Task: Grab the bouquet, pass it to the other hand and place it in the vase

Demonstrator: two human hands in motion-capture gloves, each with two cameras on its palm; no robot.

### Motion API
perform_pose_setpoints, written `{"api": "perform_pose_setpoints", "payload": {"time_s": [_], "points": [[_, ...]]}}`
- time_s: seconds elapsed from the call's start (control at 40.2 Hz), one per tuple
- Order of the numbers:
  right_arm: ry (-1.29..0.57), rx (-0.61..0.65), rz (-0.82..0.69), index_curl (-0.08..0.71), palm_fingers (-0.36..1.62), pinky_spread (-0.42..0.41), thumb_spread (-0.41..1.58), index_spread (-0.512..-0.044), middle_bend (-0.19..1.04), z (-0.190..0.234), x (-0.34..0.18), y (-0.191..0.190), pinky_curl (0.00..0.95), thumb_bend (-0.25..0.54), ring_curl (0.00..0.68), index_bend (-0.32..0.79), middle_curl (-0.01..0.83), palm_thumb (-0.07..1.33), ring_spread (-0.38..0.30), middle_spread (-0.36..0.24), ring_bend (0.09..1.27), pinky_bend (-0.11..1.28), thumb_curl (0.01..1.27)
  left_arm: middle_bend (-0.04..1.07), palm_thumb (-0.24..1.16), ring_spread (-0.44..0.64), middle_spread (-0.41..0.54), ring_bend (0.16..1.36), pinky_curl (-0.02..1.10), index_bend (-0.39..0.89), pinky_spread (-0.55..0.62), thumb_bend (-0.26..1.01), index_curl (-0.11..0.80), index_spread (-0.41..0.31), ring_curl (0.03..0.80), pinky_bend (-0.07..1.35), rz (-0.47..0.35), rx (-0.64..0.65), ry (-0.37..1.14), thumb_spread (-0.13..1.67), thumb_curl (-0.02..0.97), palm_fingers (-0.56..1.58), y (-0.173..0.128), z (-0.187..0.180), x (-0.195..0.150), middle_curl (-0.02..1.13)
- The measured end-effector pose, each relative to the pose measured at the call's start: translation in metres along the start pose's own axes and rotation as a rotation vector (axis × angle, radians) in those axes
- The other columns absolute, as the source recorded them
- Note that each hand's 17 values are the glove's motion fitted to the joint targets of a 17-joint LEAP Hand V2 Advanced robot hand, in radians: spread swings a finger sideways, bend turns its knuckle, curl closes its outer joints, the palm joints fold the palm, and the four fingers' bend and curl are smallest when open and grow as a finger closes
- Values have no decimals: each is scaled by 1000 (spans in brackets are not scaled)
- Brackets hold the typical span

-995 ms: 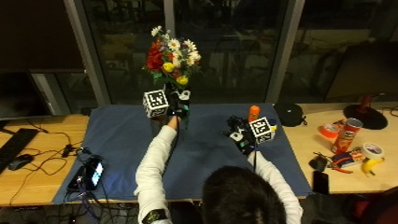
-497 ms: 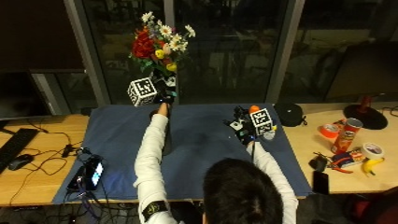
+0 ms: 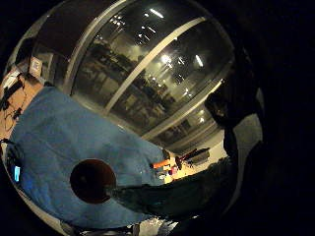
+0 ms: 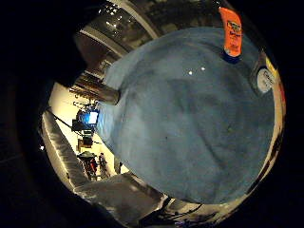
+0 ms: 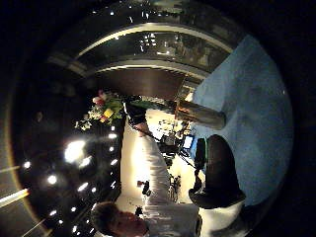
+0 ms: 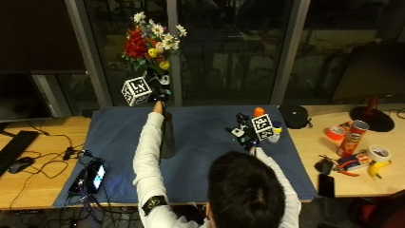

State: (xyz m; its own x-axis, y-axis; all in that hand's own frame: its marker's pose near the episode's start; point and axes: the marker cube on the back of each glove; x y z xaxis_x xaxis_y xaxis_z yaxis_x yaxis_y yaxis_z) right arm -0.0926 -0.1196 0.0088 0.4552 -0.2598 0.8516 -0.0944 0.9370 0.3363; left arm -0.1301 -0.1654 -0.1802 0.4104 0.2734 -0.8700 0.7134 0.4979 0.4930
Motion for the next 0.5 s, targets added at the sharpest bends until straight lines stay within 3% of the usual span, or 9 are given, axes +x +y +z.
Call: {"api": "perform_pose_setpoints", "payload": {"time_s": [0.099,0.199,0.224,0.249,0.274,0.298,0.323,0.398,0.497], "points": [[7,-11,-32,215,117,129,961,-360,191,7,10,-2,355,-15,306,150,336,827,1,-49,459,508,532,573,983,-365,-309,661,425,190,-381,-30,598,-306,475,573,-38,-58,-9,162,810,1291,11,-3,-24,575],[10,-22,-12,230,140,128,959,-355,186,7,20,3,348,-16,297,161,333,857,1,-49,439,486,539,571,980,-365,-314,656,425,188,-382,-27,599,-304,476,579,-86,-221,-63,164,813,1286,40,-10,-71,575],[17,-19,-1,243,164,128,959,-345,192,6,23,5,344,6,299,187,335,895,3,-44,435,468,548,555,928,-357,-308,646,435,86,-381,-66,567,-281,470,611,-103,-287,-92,201,799,1177,53,-15,-87,571],[23,-19,5,247,169,128,961,-345,188,4,27,9,342,8,296,187,333,907,3,-43,429,462,551,535,824,-333,-288,630,429,-44,-341,-112,519,-222,464,583,-123,-360,-126,363,769,895,71,-23,-105,568],[26,-19,8,250,173,128,956,-343,185,1,31,12,341,12,295,185,332,927,4,-42,425,457,556,570,667,-229,-244,558,395,-126,-181,-181,479,-127,460,426,-142,-432,-159,472,719,335,90,-32,-122,594],[29,-17,10,253,176,128,954,-342,183,-1,35,15,340,9,295,182,331,932,4,-41,421,453,557,586,640,-167,-197,587,469,-88,-102,-152,489,-81,538,470,-161,-496,-189,520,701,147,109,-42,-138,646],[35,-12,15,259,179,128,953,-337,181,-5,40,19,340,11,294,182,330,945,4,-41,418,448,562,499,607,-90,-125,602,492,-48,-15,-136,479,-39,558,496,-181,-548,-213,563,681,-52,128,-51,-152,639],[57,15,42,267,185,128,948,-331,180,-16,59,30,338,6,292,173,328,967,8,-39,411,438,570,339,604,64,13,595,429,-2,120,-61,410,52,477,491,-242,-645,-232,665,643,-131,174,-74,-182,557],[66,13,69,278,195,128,946,-325,177,-24,80,43,337,-7,290,173,323,979,11,-38,399,426,578,266,659,191,124,588,352,21,252,-17,335,122,388,450,-265,-684,-213,770,611,-93,207,-92,-188,450]]}}
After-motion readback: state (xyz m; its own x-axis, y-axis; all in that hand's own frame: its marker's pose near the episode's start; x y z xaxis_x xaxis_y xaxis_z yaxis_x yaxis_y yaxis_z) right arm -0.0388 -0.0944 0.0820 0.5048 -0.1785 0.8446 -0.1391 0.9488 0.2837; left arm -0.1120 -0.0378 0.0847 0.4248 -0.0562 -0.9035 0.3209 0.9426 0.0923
